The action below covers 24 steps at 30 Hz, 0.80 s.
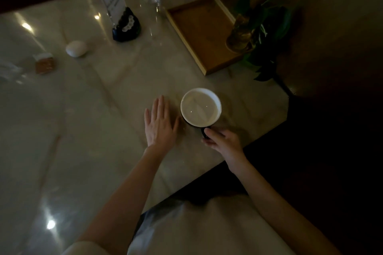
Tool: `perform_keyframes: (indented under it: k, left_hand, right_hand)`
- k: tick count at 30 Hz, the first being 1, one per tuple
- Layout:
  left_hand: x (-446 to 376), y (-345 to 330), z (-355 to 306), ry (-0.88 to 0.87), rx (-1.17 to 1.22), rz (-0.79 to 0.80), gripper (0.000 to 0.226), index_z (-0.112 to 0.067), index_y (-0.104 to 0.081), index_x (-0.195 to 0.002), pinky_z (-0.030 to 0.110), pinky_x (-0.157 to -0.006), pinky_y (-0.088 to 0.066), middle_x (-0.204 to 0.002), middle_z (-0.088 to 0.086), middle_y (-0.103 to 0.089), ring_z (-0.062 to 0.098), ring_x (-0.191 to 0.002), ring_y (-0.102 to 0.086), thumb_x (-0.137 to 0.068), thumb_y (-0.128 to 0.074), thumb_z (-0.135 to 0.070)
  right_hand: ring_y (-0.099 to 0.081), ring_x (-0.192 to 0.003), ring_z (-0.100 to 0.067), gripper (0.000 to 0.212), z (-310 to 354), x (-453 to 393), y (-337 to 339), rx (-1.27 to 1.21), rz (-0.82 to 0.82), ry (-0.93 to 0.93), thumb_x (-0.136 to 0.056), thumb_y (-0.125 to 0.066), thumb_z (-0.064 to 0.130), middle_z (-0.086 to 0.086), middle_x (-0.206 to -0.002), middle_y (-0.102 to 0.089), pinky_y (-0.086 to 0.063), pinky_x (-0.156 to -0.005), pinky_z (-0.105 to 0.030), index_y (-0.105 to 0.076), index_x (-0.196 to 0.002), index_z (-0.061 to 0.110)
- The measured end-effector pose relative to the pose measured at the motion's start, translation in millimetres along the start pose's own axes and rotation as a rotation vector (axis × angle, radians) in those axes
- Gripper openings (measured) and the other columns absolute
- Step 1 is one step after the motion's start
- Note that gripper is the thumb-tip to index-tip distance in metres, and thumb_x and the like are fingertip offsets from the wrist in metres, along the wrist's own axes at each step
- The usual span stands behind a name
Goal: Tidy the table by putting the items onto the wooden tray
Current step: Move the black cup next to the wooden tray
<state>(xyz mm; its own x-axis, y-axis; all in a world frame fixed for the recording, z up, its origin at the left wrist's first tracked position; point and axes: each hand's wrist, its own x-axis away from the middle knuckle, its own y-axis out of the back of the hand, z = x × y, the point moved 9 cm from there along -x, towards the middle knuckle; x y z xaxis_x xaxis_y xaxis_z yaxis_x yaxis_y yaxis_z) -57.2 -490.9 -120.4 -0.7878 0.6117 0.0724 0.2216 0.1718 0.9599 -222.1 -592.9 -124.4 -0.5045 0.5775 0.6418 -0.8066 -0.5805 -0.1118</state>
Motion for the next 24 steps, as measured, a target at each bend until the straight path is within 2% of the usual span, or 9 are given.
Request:
perform_keyframes:
  k: [4, 7, 10, 12, 13, 15, 18, 21, 24]
  left_hand:
    - [-5, -10, -3, -0.047, -0.049, 0.038, 0.067, -0.012, -0.01, -0.144, 0.041, -0.113, -0.002, -0.155, 0.005, -0.007, 0.018, -0.141, -0.001, -0.089, -0.013, -0.05]
    - [-5, -11, -3, -0.041, -0.053, 0.058, 0.072, -0.014, -0.009, -0.145, 0.041, -0.114, -0.002, -0.155, 0.003, -0.005, 0.017, -0.141, 0.0, -0.083, -0.005, -0.052]
    - [-5, -8, -4, -0.034, -0.022, 0.082, 0.065, -0.014, -0.009, -0.145, 0.04, -0.113, -0.001, -0.155, 0.003, -0.005, 0.017, -0.141, 0.0, -0.089, -0.016, -0.048]
    - [-8, -3, -6, -0.025, -0.015, 0.08, 0.06, -0.012, -0.018, -0.143, 0.041, -0.112, -0.006, -0.154, 0.007, -0.014, 0.022, -0.141, -0.009, -0.093, -0.032, -0.041]
    - [-12, 2, -7, -0.023, 0.003, 0.058, 0.057, -0.009, -0.027, -0.14, 0.042, -0.111, -0.013, -0.15, 0.011, -0.024, 0.027, -0.137, -0.02, -0.092, -0.038, -0.037]
    - [-23, 14, -10, -0.027, 0.029, -0.022, 0.048, -0.006, -0.048, -0.125, 0.045, -0.099, -0.031, -0.132, 0.018, -0.047, 0.035, -0.119, -0.042, -0.086, -0.046, -0.034]
    - [-40, 20, -13, -0.032, 0.041, -0.065, 0.041, -0.004, -0.056, -0.111, 0.045, -0.087, -0.038, -0.114, 0.019, -0.055, 0.037, -0.104, -0.049, -0.083, -0.047, -0.033]
    - [-56, 16, -19, -0.036, 0.045, -0.052, 0.049, -0.005, -0.049, -0.125, 0.045, -0.099, -0.032, -0.132, 0.016, -0.048, 0.033, -0.123, -0.042, -0.088, -0.039, -0.035]
    - [-66, 5, -31, -0.097, 0.016, 0.007, 0.055, -0.011, -0.028, -0.141, 0.04, -0.112, -0.01, -0.151, 0.007, -0.023, 0.022, -0.14, -0.015, -0.094, -0.029, -0.04]
  right_hand:
    - [-0.068, -0.062, -0.016, 0.005, 9, -3, 11, -0.088, -0.061, 0.004, -0.08, -0.064, 0.001, -0.013, -0.079, -0.065, -0.057, -0.065, -0.022, -0.061, -0.083, 0.0]
    - [-0.064, -0.076, -0.025, 0.007, 17, -6, 19, -0.129, -0.115, 0.002, -0.081, -0.063, 0.001, -0.015, -0.081, -0.064, -0.057, -0.07, -0.025, -0.057, -0.077, 0.002]
    - [-0.063, -0.08, -0.025, 0.012, 26, -12, 24, -0.189, -0.136, 0.013, -0.084, -0.06, 0.002, -0.013, -0.079, -0.063, -0.054, -0.082, -0.034, -0.056, -0.073, 0.006]
    - [-0.063, -0.084, -0.023, 0.004, 31, -19, 26, -0.204, -0.137, 0.015, -0.084, -0.06, 0.005, -0.012, -0.082, -0.063, -0.052, -0.089, -0.037, -0.059, -0.08, 0.004]
    - [-0.063, -0.085, -0.022, 0.004, 34, -23, 28, -0.205, -0.146, 0.016, -0.084, -0.06, 0.006, -0.012, -0.084, -0.064, -0.051, -0.089, -0.036, -0.06, -0.084, 0.003]
    - [-0.063, -0.084, -0.019, 0.013, 40, -32, 30, -0.22, -0.172, 0.02, -0.084, -0.061, 0.008, -0.012, -0.09, -0.064, -0.052, -0.086, -0.033, -0.06, -0.093, -0.001]
    - [-0.063, -0.084, -0.016, 0.03, 53, -44, 28, -0.258, -0.204, 0.036, -0.083, -0.062, 0.01, -0.015, -0.099, -0.063, -0.053, -0.08, -0.029, -0.057, -0.109, -0.005]
    - [-0.063, -0.091, -0.02, 0.029, 65, -55, 27, -0.247, -0.258, 0.036, -0.081, -0.065, 0.011, -0.016, -0.104, -0.064, -0.054, -0.075, -0.028, -0.061, -0.106, -0.001]
    - [-0.063, -0.1, -0.025, 0.019, 77, -68, 28, -0.214, -0.302, 0.035, -0.079, -0.068, 0.012, -0.016, -0.105, -0.066, -0.054, -0.079, -0.033, -0.065, -0.096, 0.003]
